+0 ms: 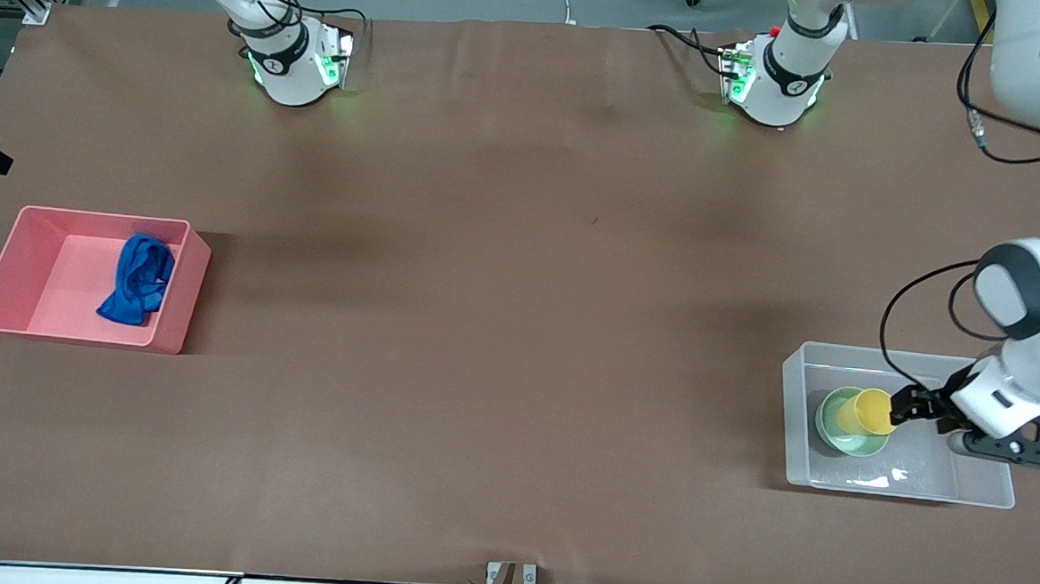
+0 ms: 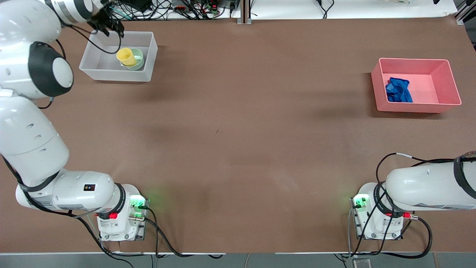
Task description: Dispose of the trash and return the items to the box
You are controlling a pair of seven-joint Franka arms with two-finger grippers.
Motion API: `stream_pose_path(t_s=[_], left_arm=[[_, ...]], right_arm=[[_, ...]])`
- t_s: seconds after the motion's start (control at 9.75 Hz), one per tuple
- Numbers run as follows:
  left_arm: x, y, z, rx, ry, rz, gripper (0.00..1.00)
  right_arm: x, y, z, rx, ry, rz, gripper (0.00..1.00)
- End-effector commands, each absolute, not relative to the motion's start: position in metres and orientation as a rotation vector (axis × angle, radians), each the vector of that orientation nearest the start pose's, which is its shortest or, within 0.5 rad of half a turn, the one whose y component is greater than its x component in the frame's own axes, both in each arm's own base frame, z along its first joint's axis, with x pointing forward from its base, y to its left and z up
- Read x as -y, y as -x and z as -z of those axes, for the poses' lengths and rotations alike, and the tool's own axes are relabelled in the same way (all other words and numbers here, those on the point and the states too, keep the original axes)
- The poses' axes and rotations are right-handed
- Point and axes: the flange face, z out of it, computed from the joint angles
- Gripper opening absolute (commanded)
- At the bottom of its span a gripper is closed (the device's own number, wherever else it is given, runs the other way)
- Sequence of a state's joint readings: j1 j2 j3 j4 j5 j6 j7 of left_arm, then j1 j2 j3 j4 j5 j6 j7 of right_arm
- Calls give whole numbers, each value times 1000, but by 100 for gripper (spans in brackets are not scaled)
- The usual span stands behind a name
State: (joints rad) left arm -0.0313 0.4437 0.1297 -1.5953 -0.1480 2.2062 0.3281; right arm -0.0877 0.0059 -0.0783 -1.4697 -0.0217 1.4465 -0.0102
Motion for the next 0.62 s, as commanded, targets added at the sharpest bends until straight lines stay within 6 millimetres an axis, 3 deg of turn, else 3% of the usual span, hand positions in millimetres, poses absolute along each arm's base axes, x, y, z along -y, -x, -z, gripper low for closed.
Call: stream_pose_path(t_s=[0.0,0.21,0.41,0.51], left_arm=[[-28,-653,-468,-282,3191,189,100],[18,-608,-549,-219,3113,131,100],[38,-576,-604,-163,3107,192,100],[40,-554,-621,-101,3117,110,100]], right_arm=[[94,-534,-659,-245,3146,-48,100],[94,-534,-659,-245,3146,-48,100],[94,-534,-659,-245,3146,-46,100],[94,-534,-660,-245,3147,-39,100]])
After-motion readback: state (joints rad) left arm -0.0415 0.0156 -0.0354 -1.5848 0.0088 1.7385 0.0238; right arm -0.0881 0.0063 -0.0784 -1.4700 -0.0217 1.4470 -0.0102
